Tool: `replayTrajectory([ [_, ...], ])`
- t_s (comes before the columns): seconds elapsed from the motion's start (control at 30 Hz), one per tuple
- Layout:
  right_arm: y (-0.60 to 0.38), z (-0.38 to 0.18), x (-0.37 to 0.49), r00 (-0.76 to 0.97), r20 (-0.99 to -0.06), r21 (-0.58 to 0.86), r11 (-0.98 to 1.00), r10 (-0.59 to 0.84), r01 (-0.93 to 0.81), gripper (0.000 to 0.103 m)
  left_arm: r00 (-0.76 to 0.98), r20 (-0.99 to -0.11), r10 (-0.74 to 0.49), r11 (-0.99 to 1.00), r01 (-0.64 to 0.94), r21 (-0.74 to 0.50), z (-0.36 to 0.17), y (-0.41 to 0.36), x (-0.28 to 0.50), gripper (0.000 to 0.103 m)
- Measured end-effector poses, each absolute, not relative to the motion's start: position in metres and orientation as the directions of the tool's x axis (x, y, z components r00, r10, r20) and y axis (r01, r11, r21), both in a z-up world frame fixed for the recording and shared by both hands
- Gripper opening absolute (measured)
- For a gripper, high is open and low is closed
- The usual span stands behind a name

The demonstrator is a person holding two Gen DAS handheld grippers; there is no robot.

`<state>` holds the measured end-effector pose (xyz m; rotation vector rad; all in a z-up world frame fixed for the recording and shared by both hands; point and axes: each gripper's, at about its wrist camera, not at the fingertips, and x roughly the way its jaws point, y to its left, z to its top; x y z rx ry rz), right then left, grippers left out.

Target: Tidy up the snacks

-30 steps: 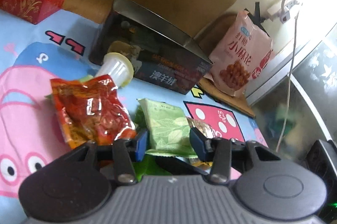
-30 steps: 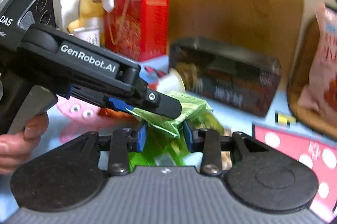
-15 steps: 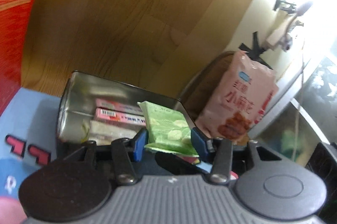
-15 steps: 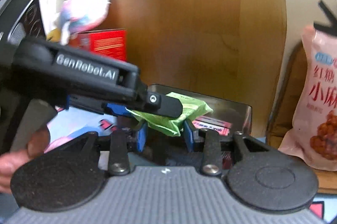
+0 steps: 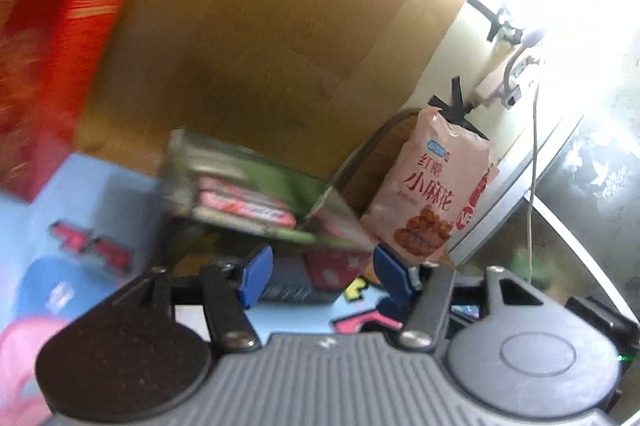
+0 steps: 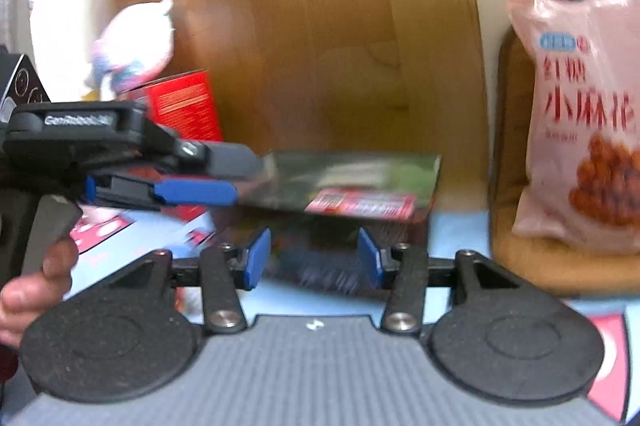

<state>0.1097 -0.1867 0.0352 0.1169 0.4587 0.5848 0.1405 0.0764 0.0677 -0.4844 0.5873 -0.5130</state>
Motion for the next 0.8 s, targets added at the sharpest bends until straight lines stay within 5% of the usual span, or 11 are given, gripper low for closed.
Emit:
replayTrajectory([
  [0.37, -0.106, 0.012, 0.094, 0.485, -0.519, 0.289, 0.678, 0.704, -0.676, 0.052, 0.741, -0.495, -0.454, 0.752, 0.020, -0.659, 0.008, 0.147, 0.081, 0.055],
  [0.47, -0.083, 0.007, 0.091, 0.460, -0.542, 0.293, 0.671, 0.704, -0.681, 0.053, 0.724, -0.502, -0.473, 0.743, 0.022, -0.669, 0.002, 0.151, 0.077, 0.047],
  [0.8, -0.071, 0.010, 0.026, 0.329, -0.548, 0.256, 0.529, 0.769, -0.809, 0.054, 0.742, -0.494, -0.453, 0.762, 0.034, -0.647, 0.005, 0.162, 0.039, 0.044],
])
